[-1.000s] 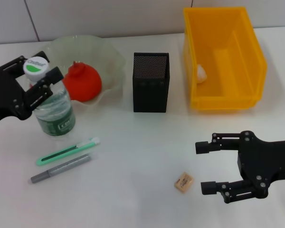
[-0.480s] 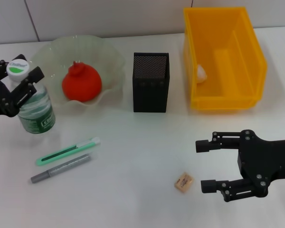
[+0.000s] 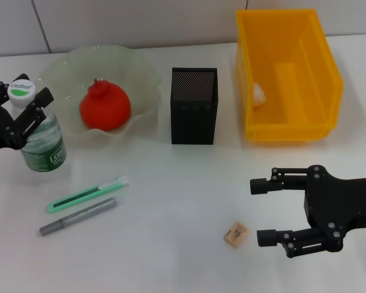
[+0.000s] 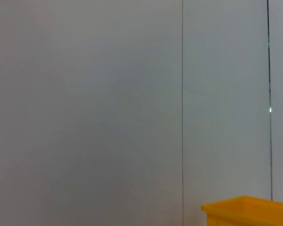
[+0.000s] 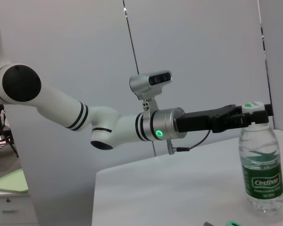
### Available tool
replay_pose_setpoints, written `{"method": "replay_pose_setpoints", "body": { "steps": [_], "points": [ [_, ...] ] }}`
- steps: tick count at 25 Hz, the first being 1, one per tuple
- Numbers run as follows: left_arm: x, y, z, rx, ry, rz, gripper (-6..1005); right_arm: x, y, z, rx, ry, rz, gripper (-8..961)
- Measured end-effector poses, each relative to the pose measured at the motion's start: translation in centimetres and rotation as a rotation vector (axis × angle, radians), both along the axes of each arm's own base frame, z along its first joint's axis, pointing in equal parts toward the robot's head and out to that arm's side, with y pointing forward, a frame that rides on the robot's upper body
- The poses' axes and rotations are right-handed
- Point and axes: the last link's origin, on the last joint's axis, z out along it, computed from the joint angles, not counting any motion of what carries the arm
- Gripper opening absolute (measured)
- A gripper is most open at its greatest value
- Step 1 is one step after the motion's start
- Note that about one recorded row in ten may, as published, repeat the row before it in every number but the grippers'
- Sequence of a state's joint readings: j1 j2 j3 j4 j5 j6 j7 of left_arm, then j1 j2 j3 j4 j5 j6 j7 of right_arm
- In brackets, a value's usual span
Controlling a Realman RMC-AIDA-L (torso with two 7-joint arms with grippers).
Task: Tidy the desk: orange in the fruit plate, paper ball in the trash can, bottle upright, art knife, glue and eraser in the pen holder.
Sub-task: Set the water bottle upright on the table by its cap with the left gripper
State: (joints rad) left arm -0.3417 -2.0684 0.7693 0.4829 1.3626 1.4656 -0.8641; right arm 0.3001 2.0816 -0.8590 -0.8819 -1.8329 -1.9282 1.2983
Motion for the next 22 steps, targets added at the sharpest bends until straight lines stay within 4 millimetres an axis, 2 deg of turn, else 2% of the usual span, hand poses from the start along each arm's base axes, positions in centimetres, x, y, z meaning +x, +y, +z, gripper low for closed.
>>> {"method": "replay_pose_setpoints", "body": {
  "steps": [22],
  "points": [
    [-0.71, 0.26, -0.71, 0.017, -0.019, 0.066, 472, -0.32, 0.42, 0.02, -0.004, -0.005, 0.010, 782]
  ]
}}
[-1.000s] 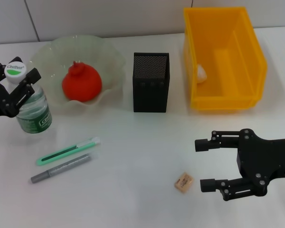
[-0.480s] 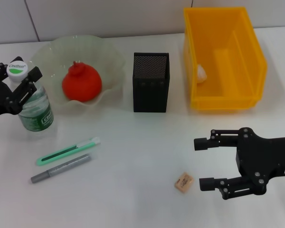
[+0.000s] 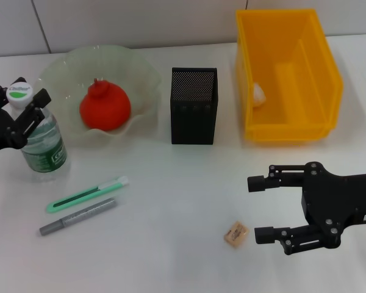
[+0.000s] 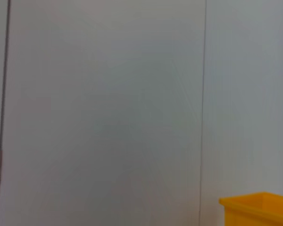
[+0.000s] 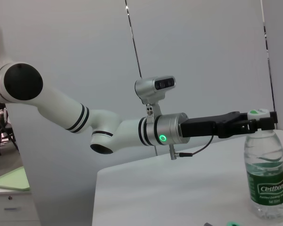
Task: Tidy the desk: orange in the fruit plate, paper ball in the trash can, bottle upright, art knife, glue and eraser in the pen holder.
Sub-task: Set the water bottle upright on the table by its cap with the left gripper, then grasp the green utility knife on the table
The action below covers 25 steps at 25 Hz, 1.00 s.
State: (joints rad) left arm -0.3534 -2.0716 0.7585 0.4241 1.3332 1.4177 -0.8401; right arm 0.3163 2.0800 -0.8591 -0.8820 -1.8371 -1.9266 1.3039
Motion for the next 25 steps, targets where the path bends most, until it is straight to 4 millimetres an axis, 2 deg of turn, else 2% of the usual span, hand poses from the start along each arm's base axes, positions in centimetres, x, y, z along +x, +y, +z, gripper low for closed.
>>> {"method": "replay_pose_setpoints", "body": {
  "steps": [10, 15, 17, 22, 23, 25],
  "points": [
    [0.0, -0.2, 0.1, 0.006, -0.017, -0.003, 505, 0.0, 0.0, 0.0, 0.001, 0.001, 0.001, 782],
    [0.0, -0.6, 0.3, 0.010, -0.027, -0.011, 693, 0.0, 0.0, 0.0, 0.000, -0.001, 0.000, 782],
    [0.0, -1.1, 0.7, 0.020, -0.044, -0.029, 768, 0.1, -0.1, 0.1, 0.003, -0.004, -0.001, 782],
    [-0.3, -3.5, 1.6, 0.056, -0.086, -0.082, 813, 0.6, -0.1, 0.5, 0.030, 0.003, -0.030, 782],
    [-0.2, -4.8, 1.7, 0.068, -0.093, -0.125, 813, 0.9, 0.0, 0.6, 0.044, 0.010, -0.050, 782],
    [-0.2, -5.5, 1.7, 0.074, -0.092, -0.148, 813, 1.0, 0.1, 0.6, 0.050, 0.013, -0.060, 782]
  ]
}}
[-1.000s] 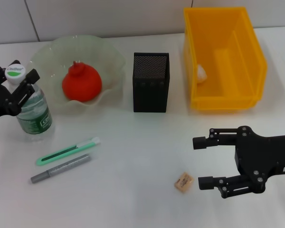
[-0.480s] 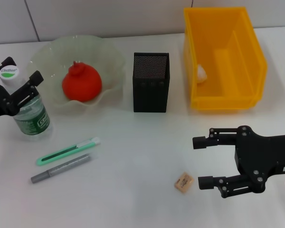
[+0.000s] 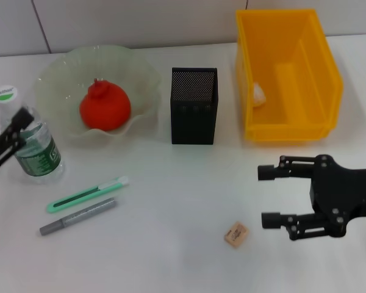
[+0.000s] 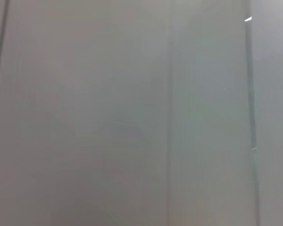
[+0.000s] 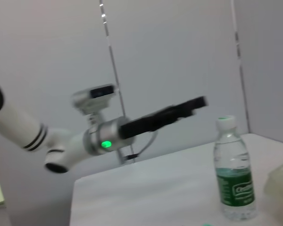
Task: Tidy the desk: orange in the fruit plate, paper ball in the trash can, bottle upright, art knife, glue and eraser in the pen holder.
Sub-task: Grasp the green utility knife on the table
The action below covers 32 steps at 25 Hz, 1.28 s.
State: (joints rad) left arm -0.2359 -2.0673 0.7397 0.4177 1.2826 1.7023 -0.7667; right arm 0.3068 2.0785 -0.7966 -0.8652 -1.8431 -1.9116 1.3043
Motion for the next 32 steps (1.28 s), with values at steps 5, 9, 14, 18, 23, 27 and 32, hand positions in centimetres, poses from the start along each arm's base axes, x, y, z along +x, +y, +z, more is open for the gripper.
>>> {"method": "replay_pose_setpoints", "body": {
  "steps": [5, 9, 14, 18, 23, 27, 32],
  "points": [
    [-0.2, -3.0, 0.0, 0.040, 0.020, -0.077, 812, 0.4, 0.3, -0.1, 0.023, 0.005, -0.040, 782],
    [-0.4, -3.6, 0.0, 0.041, 0.022, -0.075, 811, 0.4, 0.4, -0.4, 0.021, 0.015, -0.052, 782],
    [-0.3, -4.3, -0.1, 0.007, 0.025, -0.101, 811, 0.4, 0.5, -0.3, 0.022, 0.008, -0.049, 782],
    [0.3, -4.8, -0.6, -0.059, 0.038, -0.162, 810, 0.6, 0.5, 0.0, 0.029, -0.009, -0.038, 782],
    [1.6, -3.6, -1.3, -0.209, 0.054, -0.208, 809, 1.3, -0.2, -0.5, 0.035, -0.044, -0.010, 781],
    [2.4, -2.6, -1.4, -0.284, 0.075, -0.215, 809, 1.8, -0.8, -0.8, 0.050, -0.059, 0.013, 781],
    [3.7, -0.7, -2.0, -0.380, 0.156, -0.190, 808, 2.1, -1.1, -1.0, 0.046, -0.053, 0.006, 781]
  ]
}}
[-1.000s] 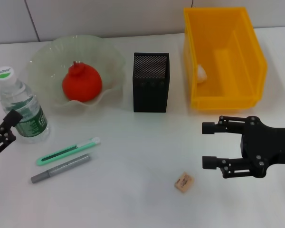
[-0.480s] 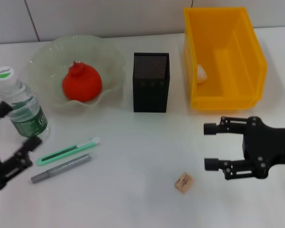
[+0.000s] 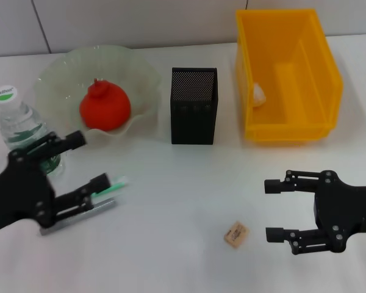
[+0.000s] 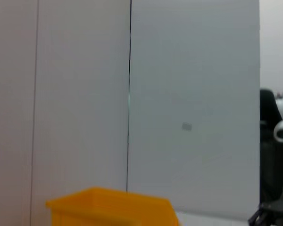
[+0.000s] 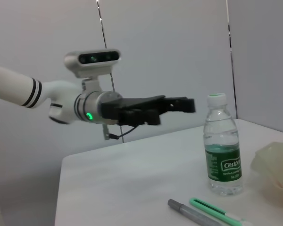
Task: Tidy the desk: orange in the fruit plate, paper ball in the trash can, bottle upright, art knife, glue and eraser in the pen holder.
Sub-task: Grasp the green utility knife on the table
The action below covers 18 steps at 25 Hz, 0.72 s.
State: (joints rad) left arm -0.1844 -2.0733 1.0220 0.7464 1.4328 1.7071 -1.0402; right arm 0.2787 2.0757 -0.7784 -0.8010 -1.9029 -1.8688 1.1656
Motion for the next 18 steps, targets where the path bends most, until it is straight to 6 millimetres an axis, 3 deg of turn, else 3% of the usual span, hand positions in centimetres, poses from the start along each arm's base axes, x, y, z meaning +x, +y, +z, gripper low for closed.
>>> {"method": "replay_pose_setpoints", "body": {
  "steps": [6, 9, 10, 18],
  "points": [
    [2.5, 2.8, -0.8, -0.075, 0.176, 0.079, 807, 0.1, -0.2, -0.1, -0.008, -0.005, -0.003, 781],
    [2.9, 3.0, -0.8, -0.079, 0.207, 0.088, 807, 0.2, -0.4, -0.1, -0.009, -0.005, -0.007, 781],
    [4.7, 3.7, -0.6, -0.085, 0.327, 0.105, 807, 0.3, -0.4, -0.1, -0.009, -0.006, -0.008, 781],
    [8.3, 4.6, -1.1, -0.143, 0.604, 0.128, 806, 0.5, -0.8, -0.2, -0.020, -0.006, -0.012, 781]
  ]
}}
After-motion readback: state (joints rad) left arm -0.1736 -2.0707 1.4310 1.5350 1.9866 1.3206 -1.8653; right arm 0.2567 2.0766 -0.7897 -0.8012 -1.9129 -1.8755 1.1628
